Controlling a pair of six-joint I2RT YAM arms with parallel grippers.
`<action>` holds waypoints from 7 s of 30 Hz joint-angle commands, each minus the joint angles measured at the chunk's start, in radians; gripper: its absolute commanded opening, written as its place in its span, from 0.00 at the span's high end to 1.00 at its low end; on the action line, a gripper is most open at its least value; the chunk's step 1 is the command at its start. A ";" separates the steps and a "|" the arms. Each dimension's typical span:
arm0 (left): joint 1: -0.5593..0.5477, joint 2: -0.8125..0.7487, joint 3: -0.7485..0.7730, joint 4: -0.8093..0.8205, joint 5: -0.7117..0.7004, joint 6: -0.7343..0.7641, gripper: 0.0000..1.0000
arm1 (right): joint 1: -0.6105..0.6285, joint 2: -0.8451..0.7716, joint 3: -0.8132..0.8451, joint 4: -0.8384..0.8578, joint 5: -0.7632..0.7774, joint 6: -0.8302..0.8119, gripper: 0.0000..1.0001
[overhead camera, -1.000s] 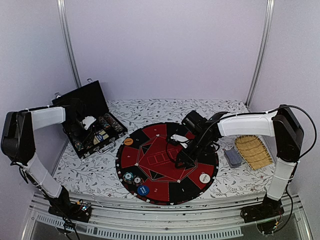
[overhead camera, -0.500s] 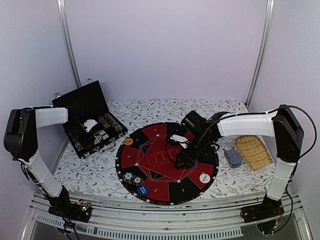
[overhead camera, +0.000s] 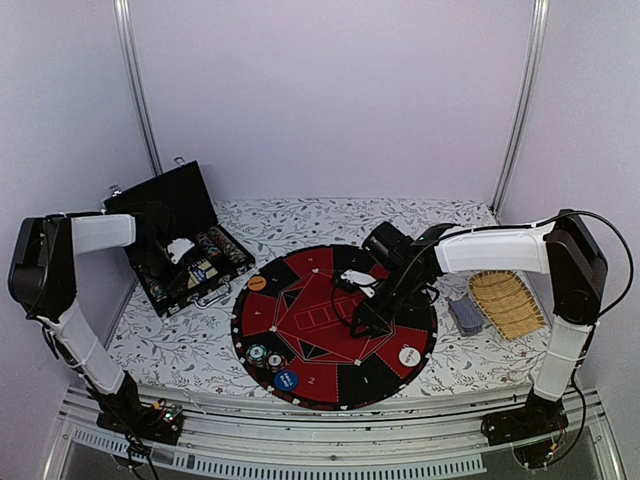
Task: Distribute texas hold em gaming equipment
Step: Pick up the pile of poker chips from the pile of poker chips.
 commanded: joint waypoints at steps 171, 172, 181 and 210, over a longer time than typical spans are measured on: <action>0.033 0.176 0.015 -0.015 0.063 0.008 0.22 | 0.054 0.083 0.027 -0.077 0.020 -0.036 0.47; 0.034 0.174 0.014 -0.015 0.063 0.008 0.21 | 0.055 0.084 0.028 -0.079 0.021 -0.036 0.47; 0.008 0.129 0.007 -0.011 0.101 0.024 0.18 | 0.057 0.087 0.040 -0.090 0.025 -0.041 0.47; 0.024 0.179 0.029 0.012 0.069 -0.002 0.54 | 0.064 0.097 0.041 -0.102 0.038 -0.043 0.47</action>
